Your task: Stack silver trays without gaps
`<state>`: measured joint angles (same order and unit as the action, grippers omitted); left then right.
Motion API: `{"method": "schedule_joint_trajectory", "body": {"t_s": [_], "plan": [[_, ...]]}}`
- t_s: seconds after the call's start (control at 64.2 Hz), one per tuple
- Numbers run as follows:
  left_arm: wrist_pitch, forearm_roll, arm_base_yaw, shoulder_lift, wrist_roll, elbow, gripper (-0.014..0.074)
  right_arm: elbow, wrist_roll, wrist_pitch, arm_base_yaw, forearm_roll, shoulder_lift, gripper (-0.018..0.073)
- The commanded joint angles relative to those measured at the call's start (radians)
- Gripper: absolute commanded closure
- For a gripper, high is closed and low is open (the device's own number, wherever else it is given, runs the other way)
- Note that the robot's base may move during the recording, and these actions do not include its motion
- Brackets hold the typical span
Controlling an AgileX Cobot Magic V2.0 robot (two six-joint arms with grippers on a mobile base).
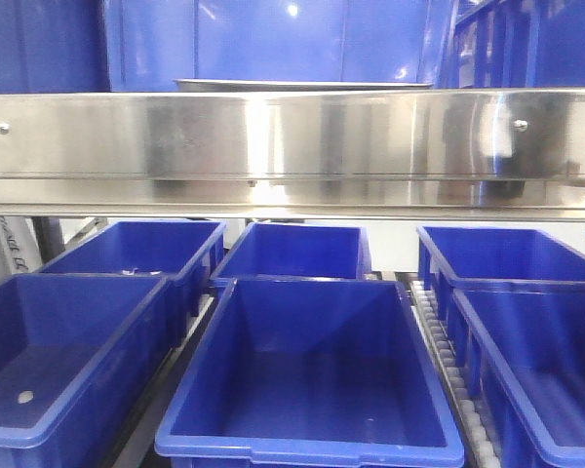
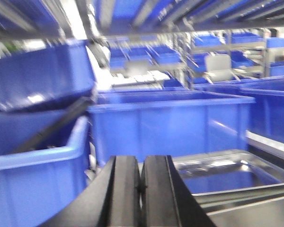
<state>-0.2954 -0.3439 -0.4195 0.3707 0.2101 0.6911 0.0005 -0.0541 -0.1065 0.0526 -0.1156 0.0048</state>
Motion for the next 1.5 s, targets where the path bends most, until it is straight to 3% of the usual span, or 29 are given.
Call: {"method": "schedule_joint_trajectory", "body": {"t_s": [0.0,0.125,0.202,0.343,0.421,0.67,0.966,1.23,1.48], "plan": [[0.043,0.136,0.064,-0.063,-0.111,-0.058,0.0607,-0.001,-0.002,0.010,-0.003,0.010,-0.005,0.0637],[0.051,0.333,0.162,-0.190,-0.157,-0.189,0.0607,-0.001,-0.002,0.010,-0.003,0.010,-0.005,0.0637],[0.068,0.372,0.204,-0.272,-0.157,-0.279,0.0606,-0.001,-0.002,0.010,-0.003,0.010,-0.005,0.0637],[0.224,0.417,0.259,-0.371,-0.157,-0.486,0.0606,-0.001,-0.002,0.010,-0.003,0.010,-0.005,0.0637],[0.334,0.417,0.287,-0.371,-0.157,-0.587,0.0606,-0.001,-0.002,0.010,-0.003,0.010,-0.005,0.0637],[0.322,0.399,0.308,-0.371,-0.157,-0.691,0.0606,-0.001,-0.002,0.010,-0.003,0.010,-0.005,0.0637],[0.282,0.286,0.257,-0.371,-0.157,-0.691,0.0606,-0.001,-0.002,0.010,-0.003,0.010,-0.005,0.0637],[0.252,0.284,0.251,-0.371,-0.157,-0.691,0.0606,-0.001,-0.002,0.010,-0.003,0.010,-0.005,0.0637],[0.308,0.270,0.251,-0.371,-0.153,-0.691,0.0606,-0.001,-0.002,0.010,-0.003,0.010,-0.005,0.0637]]}}
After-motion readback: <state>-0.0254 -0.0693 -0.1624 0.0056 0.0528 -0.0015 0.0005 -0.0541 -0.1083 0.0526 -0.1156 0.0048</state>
